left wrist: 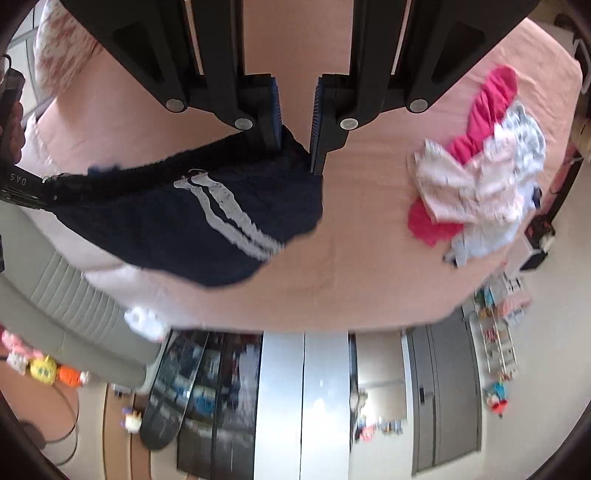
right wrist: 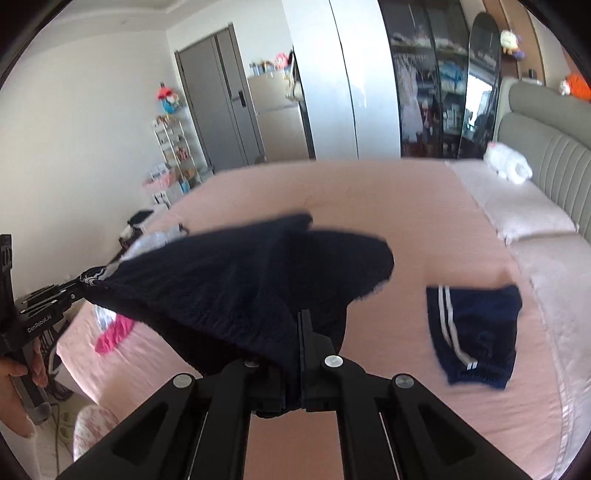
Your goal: Fold clothes
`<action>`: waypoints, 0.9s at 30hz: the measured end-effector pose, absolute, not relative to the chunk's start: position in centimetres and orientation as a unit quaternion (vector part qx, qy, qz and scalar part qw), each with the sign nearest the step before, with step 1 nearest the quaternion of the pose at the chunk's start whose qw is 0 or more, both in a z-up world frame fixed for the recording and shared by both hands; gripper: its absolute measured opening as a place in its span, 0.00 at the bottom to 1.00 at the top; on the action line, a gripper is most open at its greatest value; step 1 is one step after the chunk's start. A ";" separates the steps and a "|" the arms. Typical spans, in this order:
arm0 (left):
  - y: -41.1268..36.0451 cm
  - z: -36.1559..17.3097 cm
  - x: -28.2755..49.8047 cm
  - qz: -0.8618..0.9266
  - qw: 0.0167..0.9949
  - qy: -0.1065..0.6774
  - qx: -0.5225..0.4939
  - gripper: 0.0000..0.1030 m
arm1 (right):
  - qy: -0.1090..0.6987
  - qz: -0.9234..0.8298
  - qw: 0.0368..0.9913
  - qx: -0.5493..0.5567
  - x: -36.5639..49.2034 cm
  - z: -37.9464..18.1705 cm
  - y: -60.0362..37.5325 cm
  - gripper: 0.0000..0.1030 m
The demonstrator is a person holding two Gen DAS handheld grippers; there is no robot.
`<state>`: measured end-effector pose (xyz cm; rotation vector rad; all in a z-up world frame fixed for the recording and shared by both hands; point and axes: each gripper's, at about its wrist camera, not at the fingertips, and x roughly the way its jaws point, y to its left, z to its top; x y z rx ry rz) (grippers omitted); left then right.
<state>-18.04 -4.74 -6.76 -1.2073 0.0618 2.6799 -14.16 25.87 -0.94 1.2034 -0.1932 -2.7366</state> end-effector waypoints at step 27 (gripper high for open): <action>-3.8 -19.3 -13.6 0.848 0.222 0.135 -0.463 0.38 | -0.109 -0.875 0.037 0.470 -6.5 -14.8 28.7 0.70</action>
